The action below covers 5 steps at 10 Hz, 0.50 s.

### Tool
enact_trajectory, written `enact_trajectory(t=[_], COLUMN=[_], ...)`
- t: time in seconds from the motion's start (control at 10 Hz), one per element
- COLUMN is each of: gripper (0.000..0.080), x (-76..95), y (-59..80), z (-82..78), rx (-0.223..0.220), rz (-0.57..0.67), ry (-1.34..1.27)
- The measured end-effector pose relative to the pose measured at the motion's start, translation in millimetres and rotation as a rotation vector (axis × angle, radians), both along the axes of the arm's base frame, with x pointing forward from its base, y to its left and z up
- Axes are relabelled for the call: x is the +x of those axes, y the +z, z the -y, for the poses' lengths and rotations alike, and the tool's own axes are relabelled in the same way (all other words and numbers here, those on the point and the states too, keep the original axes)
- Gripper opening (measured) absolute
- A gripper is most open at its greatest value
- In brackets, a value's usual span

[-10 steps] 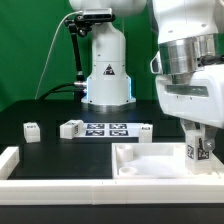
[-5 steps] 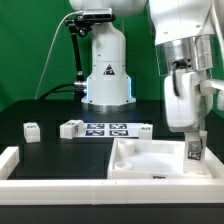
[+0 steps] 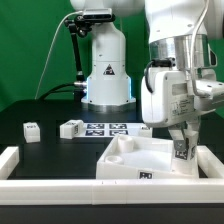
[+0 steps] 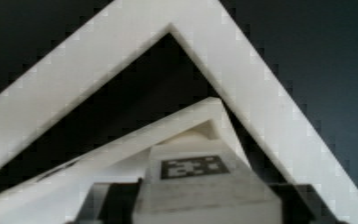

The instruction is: Assemble one leg

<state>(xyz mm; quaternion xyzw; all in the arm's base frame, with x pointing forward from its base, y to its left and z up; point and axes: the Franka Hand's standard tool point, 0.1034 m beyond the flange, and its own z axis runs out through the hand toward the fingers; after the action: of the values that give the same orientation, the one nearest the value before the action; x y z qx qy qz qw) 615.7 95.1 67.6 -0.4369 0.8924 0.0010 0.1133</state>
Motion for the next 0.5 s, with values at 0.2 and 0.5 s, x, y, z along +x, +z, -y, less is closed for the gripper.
enact_trajectory(t=[0.2, 0.5], gripper=[0.0298, 0.0631], x=[-0.1, -0.1], y=[-0.2, -0.4], z=[0.5, 0.5], rx=[-0.007, -0.007], rz=[0.005, 0.004], ry=[0.037, 0.038])
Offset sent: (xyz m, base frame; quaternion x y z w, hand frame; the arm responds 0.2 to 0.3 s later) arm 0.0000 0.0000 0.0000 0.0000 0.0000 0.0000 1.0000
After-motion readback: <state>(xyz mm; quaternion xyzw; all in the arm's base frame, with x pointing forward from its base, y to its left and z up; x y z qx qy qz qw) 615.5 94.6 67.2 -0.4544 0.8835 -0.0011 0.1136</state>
